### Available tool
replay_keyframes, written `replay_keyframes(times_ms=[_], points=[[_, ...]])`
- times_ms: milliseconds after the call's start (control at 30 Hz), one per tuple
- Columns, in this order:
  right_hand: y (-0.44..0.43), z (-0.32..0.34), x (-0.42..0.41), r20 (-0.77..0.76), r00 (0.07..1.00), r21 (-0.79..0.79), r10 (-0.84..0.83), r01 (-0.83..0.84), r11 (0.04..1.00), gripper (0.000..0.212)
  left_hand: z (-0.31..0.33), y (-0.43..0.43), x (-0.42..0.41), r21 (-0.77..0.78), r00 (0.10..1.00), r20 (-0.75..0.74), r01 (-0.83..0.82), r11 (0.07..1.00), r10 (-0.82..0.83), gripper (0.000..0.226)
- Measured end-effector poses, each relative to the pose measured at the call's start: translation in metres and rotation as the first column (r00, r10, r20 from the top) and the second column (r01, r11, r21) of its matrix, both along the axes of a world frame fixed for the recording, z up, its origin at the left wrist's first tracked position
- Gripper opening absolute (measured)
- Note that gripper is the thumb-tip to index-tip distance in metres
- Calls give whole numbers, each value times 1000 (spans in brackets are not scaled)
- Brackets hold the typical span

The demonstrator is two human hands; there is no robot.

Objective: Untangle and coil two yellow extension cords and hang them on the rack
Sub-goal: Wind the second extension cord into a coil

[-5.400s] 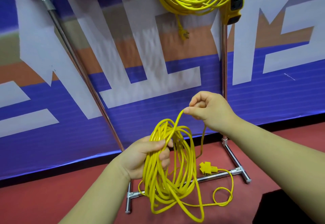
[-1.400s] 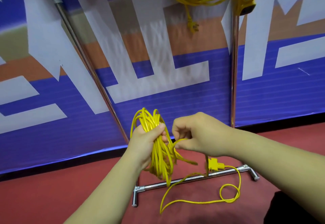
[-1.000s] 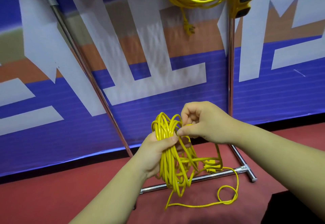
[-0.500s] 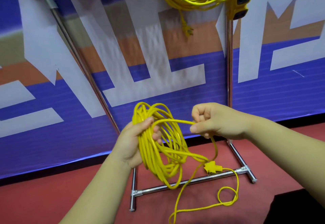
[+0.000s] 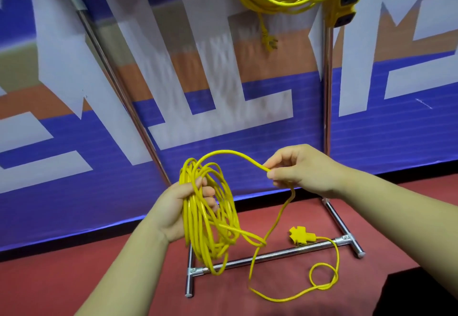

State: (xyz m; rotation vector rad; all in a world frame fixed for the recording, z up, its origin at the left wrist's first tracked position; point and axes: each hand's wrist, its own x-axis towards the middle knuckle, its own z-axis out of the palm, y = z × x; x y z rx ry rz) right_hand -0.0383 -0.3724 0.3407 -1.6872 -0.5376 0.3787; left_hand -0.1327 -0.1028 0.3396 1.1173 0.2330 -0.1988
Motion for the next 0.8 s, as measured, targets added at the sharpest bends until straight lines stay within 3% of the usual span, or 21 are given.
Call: replay_keyframes(times_ms=[100, 233, 333, 400, 533, 633, 800], points=[[5, 3, 0, 12, 1000, 9, 4, -4, 1000, 11, 0, -6, 2, -132, 998, -15, 57, 990, -60, 54], [5, 6, 3, 124, 989, -132, 78, -61, 989, 11, 0, -12, 2, -171, 991, 6, 131, 977, -132, 50], [1, 7, 5, 199, 977, -208, 77, -35, 978, 11, 2, -13, 1, -176, 982, 22, 189, 966, -189, 67], [-1, 5, 8, 228, 973, -220, 37, 15, 975, 10, 4, -16, -1, -126, 976, 24, 220, 967, -219, 69], [-3, -3, 14, 254, 966, -199, -38, 91, 976, 10, 7, -25, -3, 68, 984, 26, 177, 982, -179, 53], [-1, -5, 16, 288, 950, -125, -120, 161, 979, 8, 10, -30, -3, 99, 975, 1, 221, 970, -222, 45], [8, -6, 20, 349, 907, -30, -236, 263, 964, 8, 9, -44, -7, 228, 945, -93, 325, 918, -312, 12]])
